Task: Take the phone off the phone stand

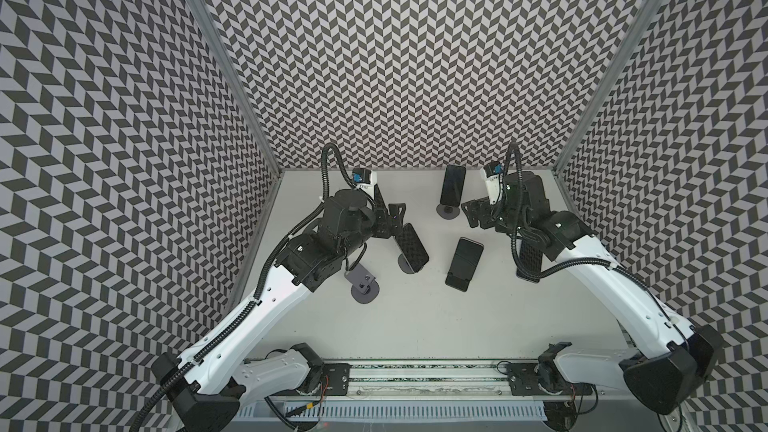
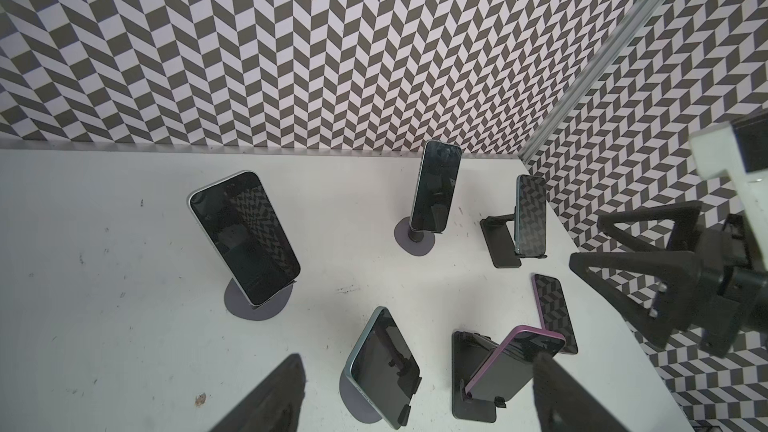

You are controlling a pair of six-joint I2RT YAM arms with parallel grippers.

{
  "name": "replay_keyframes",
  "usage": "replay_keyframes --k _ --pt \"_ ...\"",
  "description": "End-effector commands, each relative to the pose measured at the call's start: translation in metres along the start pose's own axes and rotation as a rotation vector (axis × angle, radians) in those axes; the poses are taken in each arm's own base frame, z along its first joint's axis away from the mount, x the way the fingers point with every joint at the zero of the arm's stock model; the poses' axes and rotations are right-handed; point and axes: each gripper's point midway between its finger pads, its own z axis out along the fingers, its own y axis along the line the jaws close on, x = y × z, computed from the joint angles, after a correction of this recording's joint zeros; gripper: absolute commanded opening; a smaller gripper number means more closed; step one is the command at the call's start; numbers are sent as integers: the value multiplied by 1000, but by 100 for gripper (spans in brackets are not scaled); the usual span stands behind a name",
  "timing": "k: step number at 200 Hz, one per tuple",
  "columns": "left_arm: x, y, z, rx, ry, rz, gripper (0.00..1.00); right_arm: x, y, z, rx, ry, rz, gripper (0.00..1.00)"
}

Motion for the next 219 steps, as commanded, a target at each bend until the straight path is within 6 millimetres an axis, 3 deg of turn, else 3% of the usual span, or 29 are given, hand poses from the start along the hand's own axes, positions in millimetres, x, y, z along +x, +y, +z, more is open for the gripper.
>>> replay_keyframes --k 1,54,80,114,143,178,219 --pt "-10 5 -6 -34 -22 -30 85 -30 17 -8 -48 -92 -25 88" --pt "-9 13 -4 -85 -18 -56 80 -31 21 -20 -44 -63 68 87" --pt "-2 27 5 -184 30 -93 82 -32 37 -35 -142 -50 50 84" --pt "3 28 7 -286 30 -188 85 -20 51 -45 -229 2 -3 83" --pt "28 26 13 -339 44 -308 85 3 50 -48 -245 24 18 82" --pt "62 22 21 -367 119 -444 85 13 55 -60 -291 9 91 82" --pt "62 20 34 -398 124 -436 87 11 51 -65 -280 -29 90 82"
